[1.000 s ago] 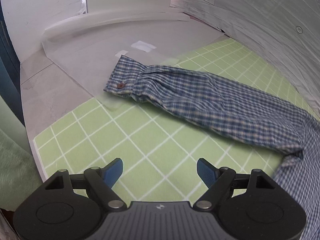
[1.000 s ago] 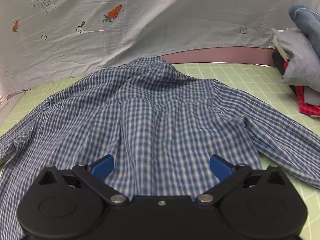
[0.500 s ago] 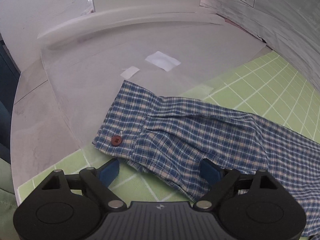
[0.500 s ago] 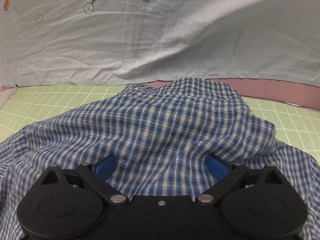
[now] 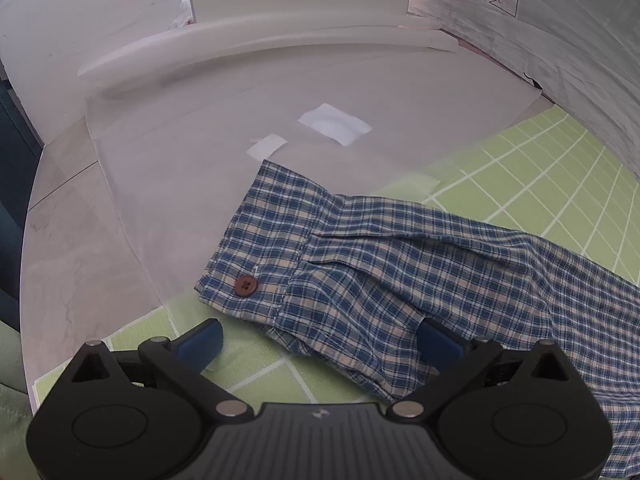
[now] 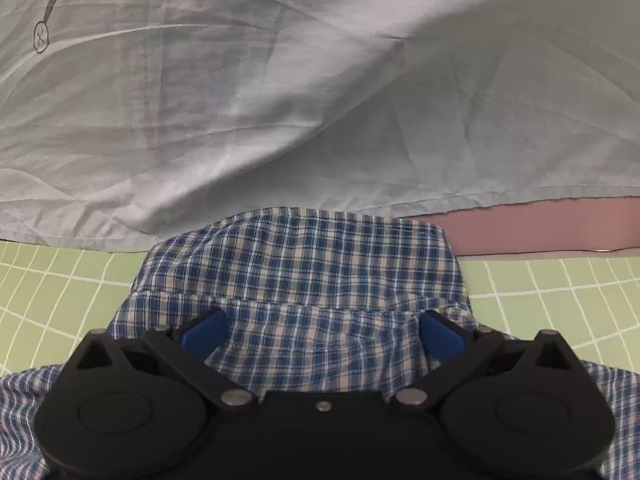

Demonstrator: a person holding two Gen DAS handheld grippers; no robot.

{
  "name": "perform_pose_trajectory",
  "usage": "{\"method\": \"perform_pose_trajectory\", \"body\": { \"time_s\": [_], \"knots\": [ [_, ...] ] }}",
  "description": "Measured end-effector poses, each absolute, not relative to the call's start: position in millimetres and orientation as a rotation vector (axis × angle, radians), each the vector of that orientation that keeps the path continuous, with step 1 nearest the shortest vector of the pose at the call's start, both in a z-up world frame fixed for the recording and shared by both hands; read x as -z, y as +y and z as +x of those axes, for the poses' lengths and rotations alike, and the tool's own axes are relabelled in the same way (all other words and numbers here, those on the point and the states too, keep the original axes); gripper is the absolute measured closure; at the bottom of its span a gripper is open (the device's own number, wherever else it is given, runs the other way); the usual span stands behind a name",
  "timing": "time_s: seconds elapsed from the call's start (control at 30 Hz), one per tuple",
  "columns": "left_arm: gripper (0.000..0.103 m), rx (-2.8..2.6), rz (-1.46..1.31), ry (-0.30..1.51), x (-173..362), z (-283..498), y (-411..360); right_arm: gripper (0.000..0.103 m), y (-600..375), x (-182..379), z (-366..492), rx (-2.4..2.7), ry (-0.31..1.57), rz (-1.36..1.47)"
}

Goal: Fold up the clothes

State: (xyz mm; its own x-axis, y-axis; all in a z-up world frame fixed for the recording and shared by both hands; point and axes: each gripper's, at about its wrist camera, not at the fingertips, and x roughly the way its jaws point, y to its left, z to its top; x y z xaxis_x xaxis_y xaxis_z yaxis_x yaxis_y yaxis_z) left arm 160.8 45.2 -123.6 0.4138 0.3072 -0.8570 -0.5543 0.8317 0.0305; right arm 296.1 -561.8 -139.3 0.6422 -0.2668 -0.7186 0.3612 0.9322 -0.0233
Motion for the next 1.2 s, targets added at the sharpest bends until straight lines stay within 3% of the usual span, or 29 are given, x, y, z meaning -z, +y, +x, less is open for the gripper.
{"method": "perform_pose_trajectory", "body": {
  "time_s": [0.23,0.57,0.63,0.73,0.83,0.9,1.2],
  "knots": [
    [0.001,-0.569,-0.309,0.988,123,150,53,0.0,-549,90,209,0.372,0.702,0.098],
    [0.003,-0.538,-0.342,0.946,122,144,60,0.0,-574,93,59,0.459,0.89,0.169],
    [0.008,-0.536,-0.339,0.934,121,143,60,0.0,-576,94,38,0.485,0.916,0.191],
    [0.027,-0.557,-0.317,0.908,119,140,59,0.0,-574,94,19,0.499,0.936,0.224],
    [0.051,-0.545,-0.303,0.901,115,140,59,0.0,-567,93,14,0.484,0.938,0.196],
    [0.072,-0.525,-0.311,0.887,110,139,59,0.0,-565,91,16,0.478,0.932,0.178],
    [0.08,-0.394,-0.271,0.785,67,133,22,0.0,-576,79,13,0.504,0.875,0.193]
  ]
}}
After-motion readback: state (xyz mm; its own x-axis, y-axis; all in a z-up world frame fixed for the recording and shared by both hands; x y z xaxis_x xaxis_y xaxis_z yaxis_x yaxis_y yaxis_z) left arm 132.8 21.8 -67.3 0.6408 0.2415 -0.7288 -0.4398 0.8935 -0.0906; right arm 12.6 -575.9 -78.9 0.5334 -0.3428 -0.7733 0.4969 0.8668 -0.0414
